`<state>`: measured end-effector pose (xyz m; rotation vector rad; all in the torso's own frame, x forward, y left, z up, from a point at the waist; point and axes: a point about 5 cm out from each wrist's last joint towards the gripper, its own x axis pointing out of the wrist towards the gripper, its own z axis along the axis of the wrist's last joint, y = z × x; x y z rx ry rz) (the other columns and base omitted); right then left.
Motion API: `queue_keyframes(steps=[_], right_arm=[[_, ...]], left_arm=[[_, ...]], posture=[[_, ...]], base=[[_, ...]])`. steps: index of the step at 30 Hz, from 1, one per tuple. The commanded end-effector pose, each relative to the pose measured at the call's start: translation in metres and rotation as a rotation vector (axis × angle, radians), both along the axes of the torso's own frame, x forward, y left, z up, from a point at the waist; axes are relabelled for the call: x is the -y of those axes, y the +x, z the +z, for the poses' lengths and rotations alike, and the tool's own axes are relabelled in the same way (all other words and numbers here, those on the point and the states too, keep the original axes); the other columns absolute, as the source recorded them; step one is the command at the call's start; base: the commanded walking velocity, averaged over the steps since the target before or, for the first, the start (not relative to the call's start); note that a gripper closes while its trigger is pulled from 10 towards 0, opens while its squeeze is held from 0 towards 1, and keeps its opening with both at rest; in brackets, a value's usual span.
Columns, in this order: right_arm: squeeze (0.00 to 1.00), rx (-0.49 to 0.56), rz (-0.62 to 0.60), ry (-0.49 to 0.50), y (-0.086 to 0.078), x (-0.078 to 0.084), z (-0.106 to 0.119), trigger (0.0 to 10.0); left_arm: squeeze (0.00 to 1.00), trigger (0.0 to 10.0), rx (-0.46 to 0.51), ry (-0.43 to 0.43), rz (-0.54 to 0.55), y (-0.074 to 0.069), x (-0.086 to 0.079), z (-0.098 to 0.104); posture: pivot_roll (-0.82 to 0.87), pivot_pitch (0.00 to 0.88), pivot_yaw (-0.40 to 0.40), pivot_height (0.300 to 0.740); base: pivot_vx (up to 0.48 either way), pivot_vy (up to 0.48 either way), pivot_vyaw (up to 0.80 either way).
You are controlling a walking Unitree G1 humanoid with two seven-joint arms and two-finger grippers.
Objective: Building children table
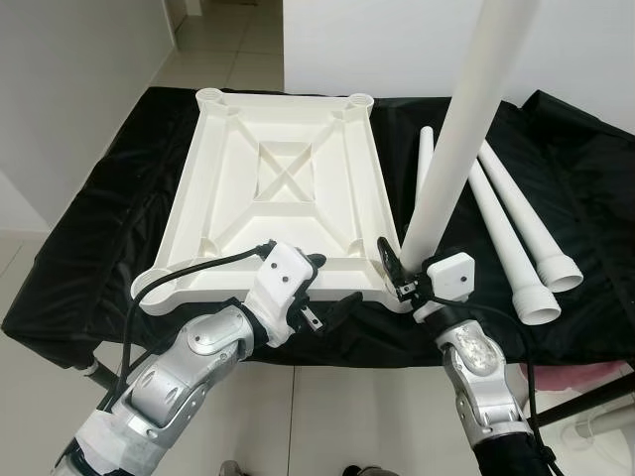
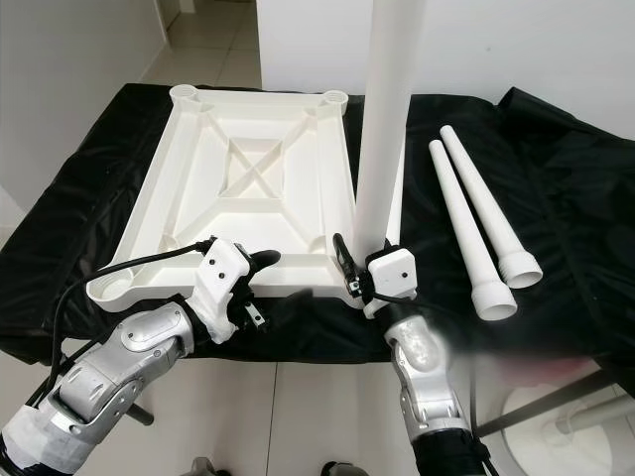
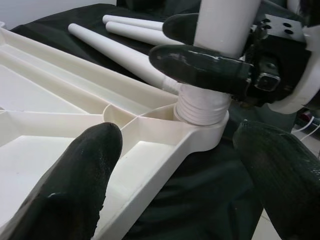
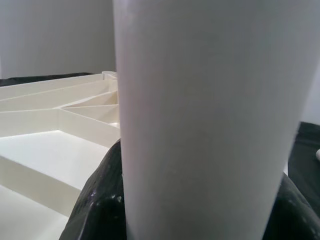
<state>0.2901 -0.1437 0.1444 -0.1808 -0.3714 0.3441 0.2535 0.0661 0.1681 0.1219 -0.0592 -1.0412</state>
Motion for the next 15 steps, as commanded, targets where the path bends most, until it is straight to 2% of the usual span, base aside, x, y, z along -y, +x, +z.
queue_keyframes(steps=[1,6,10,15], right_arm=[[0.00,-0.168,-0.022,0.015,0.0007,0.0026,-0.0272,10.0],[0.00,-0.207,-0.013,0.015,0.0062,-0.0008,-0.0264,10.0],[0.00,-0.229,-0.025,0.070,0.0105,0.0008,-0.0235,10.0],[0.00,-0.224,-0.033,0.094,0.0074,0.0042,-0.0250,10.0]], left_arm=[[0.00,10.0,-0.016,0.033,-0.197,-0.0107,0.0058,-0.0010],[0.00,10.0,-0.017,0.035,-0.198,-0.0113,0.0061,-0.0009],[0.00,10.0,-0.018,0.034,-0.195,-0.0117,0.0061,-0.0005],[0.00,10.0,-0.019,0.034,-0.191,-0.0125,0.0060,-0.0009]], posture=[[0.01,0.118,0.011,0.740],[0.02,0.122,0.006,0.740],[0.02,0.127,-0.001,0.740],[0.02,0.130,-0.007,0.740]], base=[[0.000,0.000,0.00],[0.000,0.000,0.00],[0.000,0.000,0.00],[0.000,0.000,0.00]])
